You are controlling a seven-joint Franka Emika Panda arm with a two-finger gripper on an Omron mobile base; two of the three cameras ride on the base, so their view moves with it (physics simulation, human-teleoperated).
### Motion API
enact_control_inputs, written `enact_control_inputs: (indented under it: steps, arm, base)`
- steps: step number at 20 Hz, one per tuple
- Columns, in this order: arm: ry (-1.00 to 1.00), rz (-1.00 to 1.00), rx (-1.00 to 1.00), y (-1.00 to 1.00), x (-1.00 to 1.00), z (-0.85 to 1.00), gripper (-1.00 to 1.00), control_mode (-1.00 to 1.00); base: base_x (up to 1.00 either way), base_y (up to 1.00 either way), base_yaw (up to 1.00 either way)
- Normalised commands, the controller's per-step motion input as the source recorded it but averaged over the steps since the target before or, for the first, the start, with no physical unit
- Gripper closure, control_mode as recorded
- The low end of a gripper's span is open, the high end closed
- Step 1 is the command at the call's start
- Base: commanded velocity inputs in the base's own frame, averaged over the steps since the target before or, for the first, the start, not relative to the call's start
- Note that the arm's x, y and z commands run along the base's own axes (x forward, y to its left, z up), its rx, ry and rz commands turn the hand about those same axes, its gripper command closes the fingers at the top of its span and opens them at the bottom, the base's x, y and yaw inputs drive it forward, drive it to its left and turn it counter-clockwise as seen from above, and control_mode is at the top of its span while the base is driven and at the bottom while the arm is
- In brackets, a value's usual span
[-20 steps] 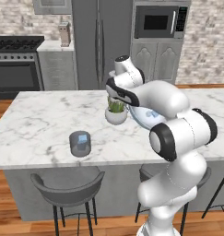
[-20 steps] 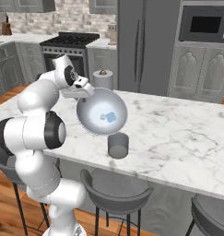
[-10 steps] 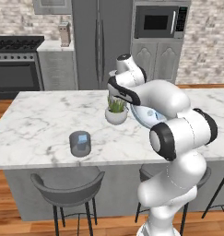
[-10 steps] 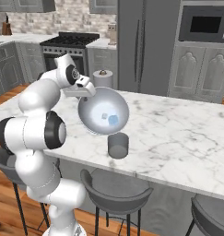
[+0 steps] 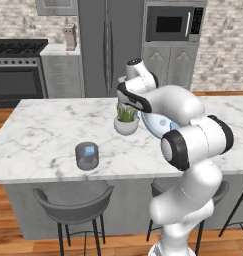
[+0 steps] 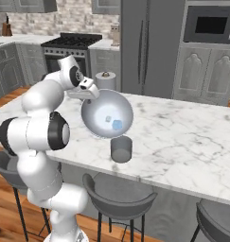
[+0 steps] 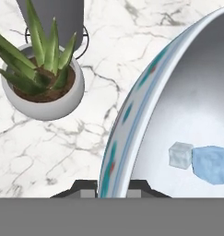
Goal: There are four ice cubes in the ice bowl. Place two ice cubes in each glass of water.
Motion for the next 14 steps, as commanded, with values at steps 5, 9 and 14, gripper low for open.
enact_control_inputs:
  steps: [5, 9, 14]
  arm:
    - [0.0, -0.02, 0.0, 0.0, 0.22, 0.0, 1.0, -1.0]
    - [-0.01, -0.02, 0.0, 0.0, 0.2, 0.0, 1.0, -1.0]
    - [-0.06, -0.02, 0.0, 0.0, 0.02, 0.0, 1.0, -1.0]
  base:
    - [0.0, 0.0, 0.0]
    - [0.0, 0.0, 0.0]
    - [0.0, 0.0, 0.0]
